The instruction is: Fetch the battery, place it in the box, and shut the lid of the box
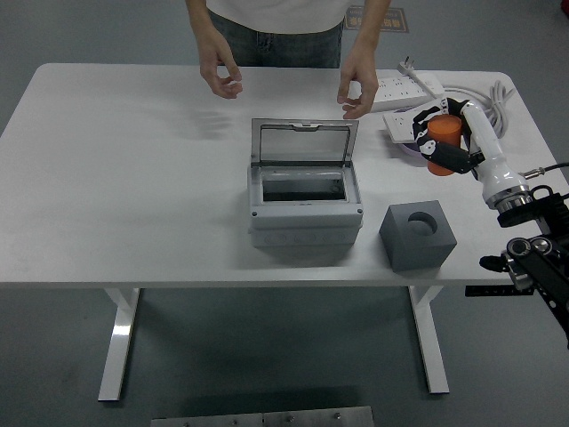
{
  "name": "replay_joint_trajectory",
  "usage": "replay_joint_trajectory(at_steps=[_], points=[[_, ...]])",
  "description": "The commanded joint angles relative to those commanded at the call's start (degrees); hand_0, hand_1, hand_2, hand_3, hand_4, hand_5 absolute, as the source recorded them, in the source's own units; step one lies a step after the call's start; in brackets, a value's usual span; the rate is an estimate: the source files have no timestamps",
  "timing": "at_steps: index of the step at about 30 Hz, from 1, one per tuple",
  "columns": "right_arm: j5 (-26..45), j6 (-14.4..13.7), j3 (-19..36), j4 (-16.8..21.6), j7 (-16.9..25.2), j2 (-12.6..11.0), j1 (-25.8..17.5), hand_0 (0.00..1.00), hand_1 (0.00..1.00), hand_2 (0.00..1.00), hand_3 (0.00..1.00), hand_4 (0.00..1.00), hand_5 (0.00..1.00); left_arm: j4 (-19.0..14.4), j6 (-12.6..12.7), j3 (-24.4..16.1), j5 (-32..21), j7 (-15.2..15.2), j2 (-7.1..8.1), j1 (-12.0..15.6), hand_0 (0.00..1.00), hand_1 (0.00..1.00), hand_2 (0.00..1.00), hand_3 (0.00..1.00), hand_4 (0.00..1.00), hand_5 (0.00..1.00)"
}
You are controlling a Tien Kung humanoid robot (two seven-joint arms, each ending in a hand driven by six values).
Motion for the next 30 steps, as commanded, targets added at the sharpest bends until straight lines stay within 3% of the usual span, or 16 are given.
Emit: replay_joint_trajectory(at_steps=[8,15,24,30], points=[[-10.2,0.7,-1.0,1.1,-1.7,0.8,2.9,0.203,0.346,0.391,0.358,0.339,0.002,0.0,0.2,-0.2,0.2,0.0,0.17,0.0,0.632,0.698,0.573,0.541,0.5,0.002],[-23.9,3.5,-6.6,2.4,-6.8,1.3,6.9,0.194,0.336,0.39,0.359,0.333,0.002,-0.1,0.2,-0.5,0.5,0.2,0.47,-0.1,0.632,0.698,0.573,0.541,0.5,0.002],[-39.3,6.7,-10.0,-0.5,-15.9,3.9,10.2,0.181,0.334,0.391,0.357,0.331,0.002,-0.1,0.1,-0.8,0.9,0.5,0.64,0.0,0.632,0.698,0.573,0.541,0.5,0.002],[-46.0,6.8,-9.7,-4.4,-20.9,7.0,11.7,0.182,0.34,0.397,0.361,0.341,0.002,-0.2,0.0,-1.1,1.3,0.8,0.73,0.1,0.632,0.698,0.573,0.541,0.5,0.002]])
